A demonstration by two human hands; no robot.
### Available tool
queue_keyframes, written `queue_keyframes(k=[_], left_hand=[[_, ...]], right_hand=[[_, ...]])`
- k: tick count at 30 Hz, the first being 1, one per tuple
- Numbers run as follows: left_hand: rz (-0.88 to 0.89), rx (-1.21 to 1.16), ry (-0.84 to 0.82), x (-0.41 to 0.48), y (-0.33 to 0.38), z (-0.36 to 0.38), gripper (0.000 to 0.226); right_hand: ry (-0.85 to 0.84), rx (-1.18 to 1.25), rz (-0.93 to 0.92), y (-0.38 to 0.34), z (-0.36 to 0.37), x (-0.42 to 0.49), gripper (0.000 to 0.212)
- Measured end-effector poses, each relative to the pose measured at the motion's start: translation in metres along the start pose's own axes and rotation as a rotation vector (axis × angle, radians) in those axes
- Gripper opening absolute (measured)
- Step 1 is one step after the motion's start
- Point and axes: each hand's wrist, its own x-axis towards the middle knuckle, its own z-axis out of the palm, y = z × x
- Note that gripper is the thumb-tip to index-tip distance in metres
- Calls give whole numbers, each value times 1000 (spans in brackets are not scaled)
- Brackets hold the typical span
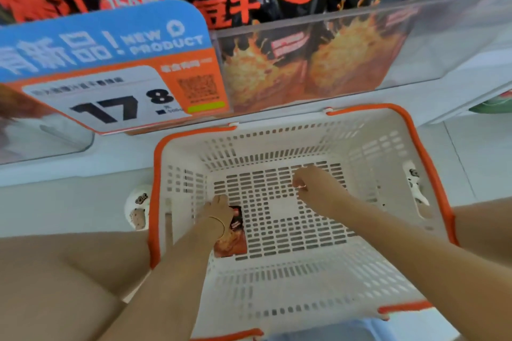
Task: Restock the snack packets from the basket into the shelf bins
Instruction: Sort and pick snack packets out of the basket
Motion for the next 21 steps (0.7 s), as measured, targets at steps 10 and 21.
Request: queue_keyframes(k=[10, 21], left_hand=[[319, -433, 229, -57, 40, -96, 33], [660, -443, 1029, -284, 86, -238, 42]], right_hand=[[31, 61, -65, 0, -28, -24, 37], [248, -4, -428, -33, -207, -186, 28]])
